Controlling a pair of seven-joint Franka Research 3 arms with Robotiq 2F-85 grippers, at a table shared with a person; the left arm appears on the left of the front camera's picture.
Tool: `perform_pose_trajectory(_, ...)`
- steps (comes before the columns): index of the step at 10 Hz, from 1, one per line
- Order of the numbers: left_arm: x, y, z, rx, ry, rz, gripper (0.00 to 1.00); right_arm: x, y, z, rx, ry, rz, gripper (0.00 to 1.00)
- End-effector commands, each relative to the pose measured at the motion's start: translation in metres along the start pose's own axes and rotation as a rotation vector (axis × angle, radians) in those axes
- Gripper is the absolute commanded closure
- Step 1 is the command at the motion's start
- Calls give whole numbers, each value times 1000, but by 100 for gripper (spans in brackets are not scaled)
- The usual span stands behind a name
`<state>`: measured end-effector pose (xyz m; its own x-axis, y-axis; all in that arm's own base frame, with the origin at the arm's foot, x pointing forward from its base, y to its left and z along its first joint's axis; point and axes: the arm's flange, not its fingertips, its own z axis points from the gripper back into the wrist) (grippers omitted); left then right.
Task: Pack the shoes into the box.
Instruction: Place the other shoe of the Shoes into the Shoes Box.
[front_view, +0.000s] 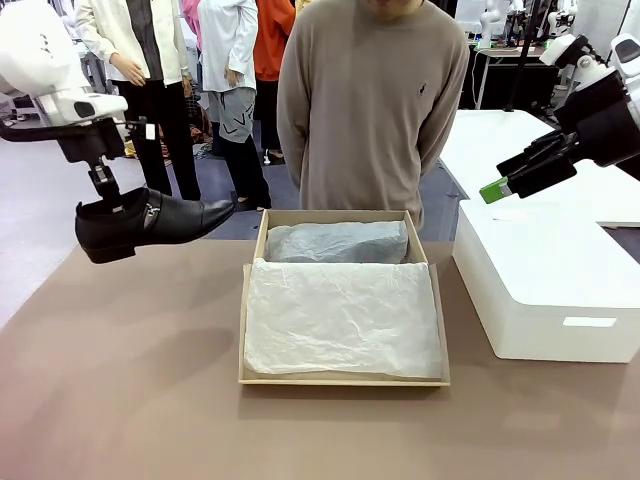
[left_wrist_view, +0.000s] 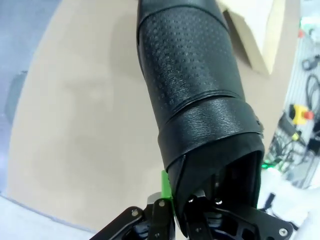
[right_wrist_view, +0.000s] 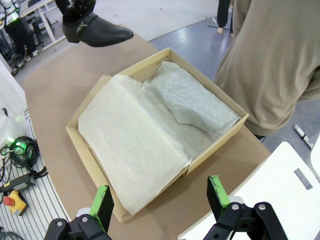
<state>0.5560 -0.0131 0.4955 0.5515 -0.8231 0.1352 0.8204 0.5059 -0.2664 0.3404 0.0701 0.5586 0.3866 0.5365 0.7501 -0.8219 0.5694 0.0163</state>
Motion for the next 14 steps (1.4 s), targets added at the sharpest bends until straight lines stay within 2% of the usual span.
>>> perform_pose_trajectory(1,-1,-6,6,16,-16,89,100,0,-1,0,0,-4,-1,0)
perform_pose_trajectory(2,0,0,0,0,0,0,100,0,-1,0,0,-4,-1,0)
perform_pose_trajectory(8,3,1,-5,-7,5,19,100,0,-1,0,0,-4,-1,0)
perform_pose_trajectory(11,30,-26,-1,-9,-101,418,100,0,-1,0,0,-4,-1,0)
perform_pose_trajectory(13,49,-45,2,4,-171,611,100,0,-1,0,0,-4,-1,0)
perform_pose_trajectory(14,62,-55,-1,32,-170,728,100,0,-1,0,0,-4,-1,0)
